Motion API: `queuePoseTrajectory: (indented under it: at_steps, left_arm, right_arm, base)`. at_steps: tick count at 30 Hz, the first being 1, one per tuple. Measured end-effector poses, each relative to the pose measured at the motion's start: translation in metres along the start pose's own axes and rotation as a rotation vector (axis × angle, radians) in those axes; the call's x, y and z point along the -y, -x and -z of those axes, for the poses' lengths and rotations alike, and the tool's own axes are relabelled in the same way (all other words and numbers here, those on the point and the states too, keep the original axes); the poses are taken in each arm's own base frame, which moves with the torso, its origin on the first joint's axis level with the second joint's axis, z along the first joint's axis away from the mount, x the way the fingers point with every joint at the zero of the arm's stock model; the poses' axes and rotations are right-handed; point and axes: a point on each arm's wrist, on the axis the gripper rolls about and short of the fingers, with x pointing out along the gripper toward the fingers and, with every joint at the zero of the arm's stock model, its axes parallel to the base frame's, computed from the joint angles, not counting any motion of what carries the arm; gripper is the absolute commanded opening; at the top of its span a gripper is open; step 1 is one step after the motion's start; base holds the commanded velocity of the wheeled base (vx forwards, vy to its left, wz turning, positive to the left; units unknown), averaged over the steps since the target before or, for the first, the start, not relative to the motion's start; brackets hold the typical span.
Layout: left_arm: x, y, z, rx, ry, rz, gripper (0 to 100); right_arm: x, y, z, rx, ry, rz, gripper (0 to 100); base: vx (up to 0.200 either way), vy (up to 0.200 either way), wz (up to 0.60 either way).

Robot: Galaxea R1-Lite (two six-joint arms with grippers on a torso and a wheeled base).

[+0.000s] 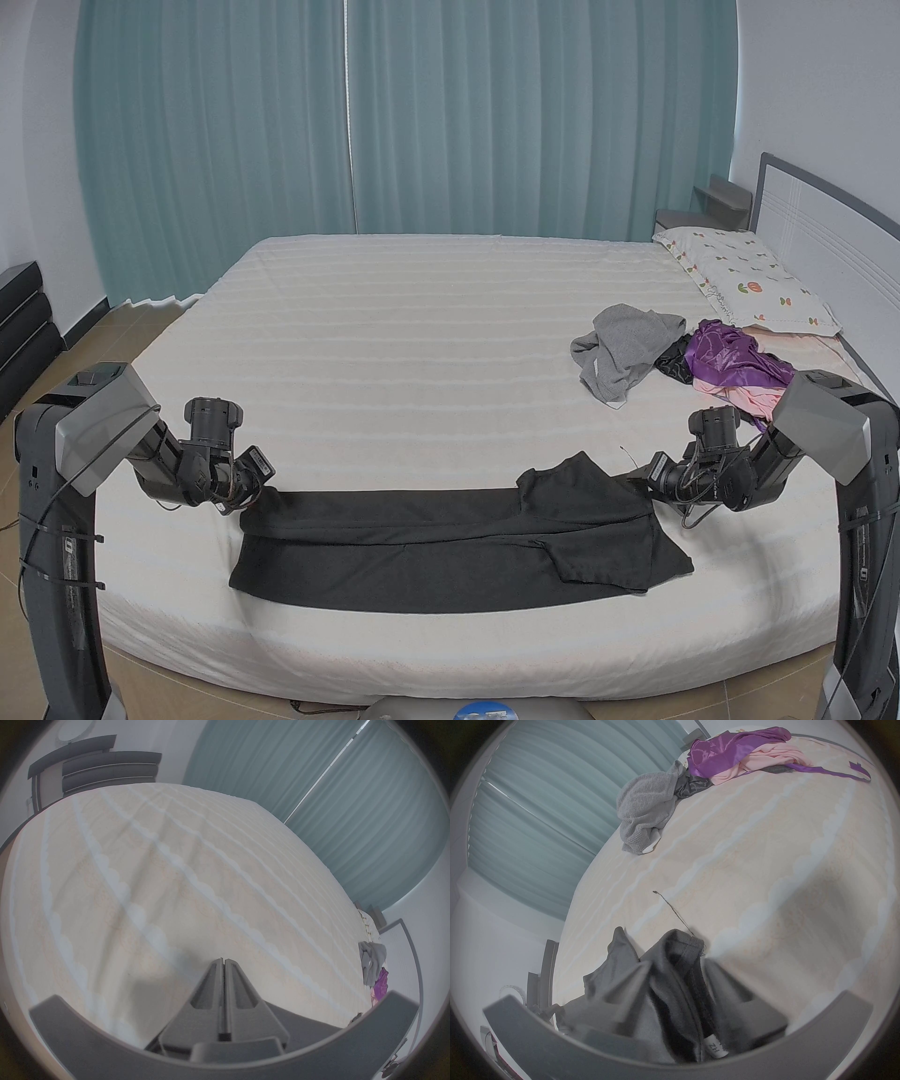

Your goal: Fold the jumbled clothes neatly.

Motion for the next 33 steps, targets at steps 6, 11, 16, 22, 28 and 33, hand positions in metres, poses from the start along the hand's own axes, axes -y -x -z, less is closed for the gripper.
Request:
queuePoseTrajectory:
  at_steps: [6,11,16,22,28,33]
  left_arm:
    - [-0.005,-0.001,-0.005,0.009,0.019,-0.008,0]
    - [-0.006,-0.001,-0.005,0.010,0.023,-0.009,0]
    - [-0.006,-0.001,-0.006,0.011,0.026,-0.008,0]
    - [-0.005,-0.002,-0.007,0.022,0.039,0.008,0]
    - [-0.005,-0.001,-0.008,0.022,0.077,0.024,100]
    - [-0.010,0.007,-0.009,0.013,0.099,0.013,100]
  right_arm:
    - [0.001,-0.003,0.000,0.015,-0.002,0.021,0]
    - [0.002,-0.004,0.000,0.028,-0.003,0.038,0]
    - [0.004,-0.003,-0.001,0.032,-0.007,0.042,0]
    - [0.005,-0.002,-0.002,0.032,-0.010,0.044,100]
    - [0.006,0.003,-0.002,0.031,-0.017,0.044,100]
    - [0.004,0.018,-0.009,0.045,-0.028,0.039,100]
  base:
    - [0.000,0.000,0.00]
    - [0.000,0.000,0.00]
    - [0.000,0.000,0.00]
    - [0.000,0.000,0.00]
    - [0.000,0.000,0.00]
    - [0.000,0.000,0.00]
